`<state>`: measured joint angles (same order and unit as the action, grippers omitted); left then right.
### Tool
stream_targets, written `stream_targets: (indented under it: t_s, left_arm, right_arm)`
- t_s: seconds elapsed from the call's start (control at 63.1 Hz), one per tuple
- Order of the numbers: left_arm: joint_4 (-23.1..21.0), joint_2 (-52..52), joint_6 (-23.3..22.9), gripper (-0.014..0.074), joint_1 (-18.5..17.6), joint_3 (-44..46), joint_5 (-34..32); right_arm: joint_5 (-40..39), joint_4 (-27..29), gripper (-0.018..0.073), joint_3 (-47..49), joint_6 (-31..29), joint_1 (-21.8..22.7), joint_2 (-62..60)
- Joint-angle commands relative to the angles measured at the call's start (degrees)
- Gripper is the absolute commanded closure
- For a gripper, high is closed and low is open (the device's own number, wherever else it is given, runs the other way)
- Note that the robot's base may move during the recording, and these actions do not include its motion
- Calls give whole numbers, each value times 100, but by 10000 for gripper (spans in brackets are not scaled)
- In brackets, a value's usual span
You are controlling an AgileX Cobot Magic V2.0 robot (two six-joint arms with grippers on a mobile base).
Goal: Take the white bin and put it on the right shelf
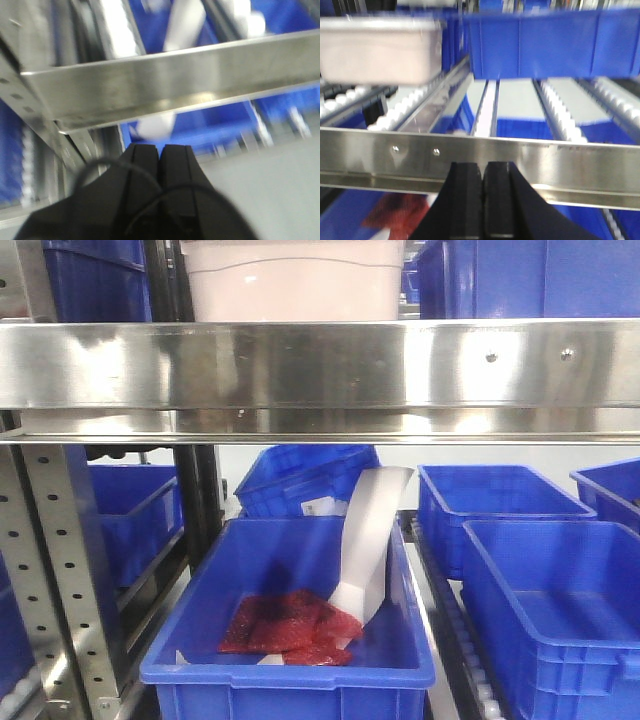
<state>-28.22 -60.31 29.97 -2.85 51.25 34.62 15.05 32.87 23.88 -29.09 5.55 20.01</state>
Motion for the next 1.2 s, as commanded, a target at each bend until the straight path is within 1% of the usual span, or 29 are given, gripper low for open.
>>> stream_targets:
  t_s: [0.0, 0.127, 0.254, 0.349, 0.444, 0.872, 0.967, 0.999, 1.03, 1.062, 1.078, 1.141, 1.189]
  left_arm:
    - [-236, 836, 15, 715, -42, -414, -1184]
    - [-236, 1823, 42, 715, -42, -1150, -2046]
    - [-236, 2573, 42, 715, -42, -1691, -2459]
    - [-236, 2974, 42, 715, -42, -1871, -2443]
    - [-296, 3139, 42, 715, -42, -1912, -2305]
    - [-309, 3163, 42, 715, -42, -1920, -2305]
    - [-566, 3163, 42, 715, -42, -1924, -2279]
    - [-465, 3163, 1, 715, -42, -1935, -2281]
    - [-167, 3181, -236, 714, -42, -1947, -2281]
    - [274, 3235, -691, 714, -42, -1989, -2270]
    - [583, 3287, -1037, 713, -42, -2030, -2261]
    - [1422, 3505, -1977, 713, -98, -2188, -2185]
    - [1919, 3739, -2385, 713, -149, -2402, -2171]
  right_arm:
    - [-547, 107, 490, 39, 13, -7, -260]
    - [-548, 112, 490, 20, 13, -7, -337]
    - [-530, 112, 490, 20, 13, -7, -337]
    - [-530, 112, 490, 20, 13, -7, -337]
    - [-530, 112, 490, 20, 13, -7, -337]
    - [-530, 112, 491, 20, 13, -7, -337]
    - [-530, 112, 491, 20, 13, -7, -337]
    - [-530, 112, 491, 20, 13, -7, -337]
    - [-530, 112, 491, 20, 13, -7, -337]
    - [-530, 112, 491, 20, 13, -7, -337]
    - [-530, 112, 491, 20, 13, -7, -337]
    - [-530, 112, 491, 20, 13, -7, -337]
    - [-525, 112, 491, 20, 13, -7, -337]
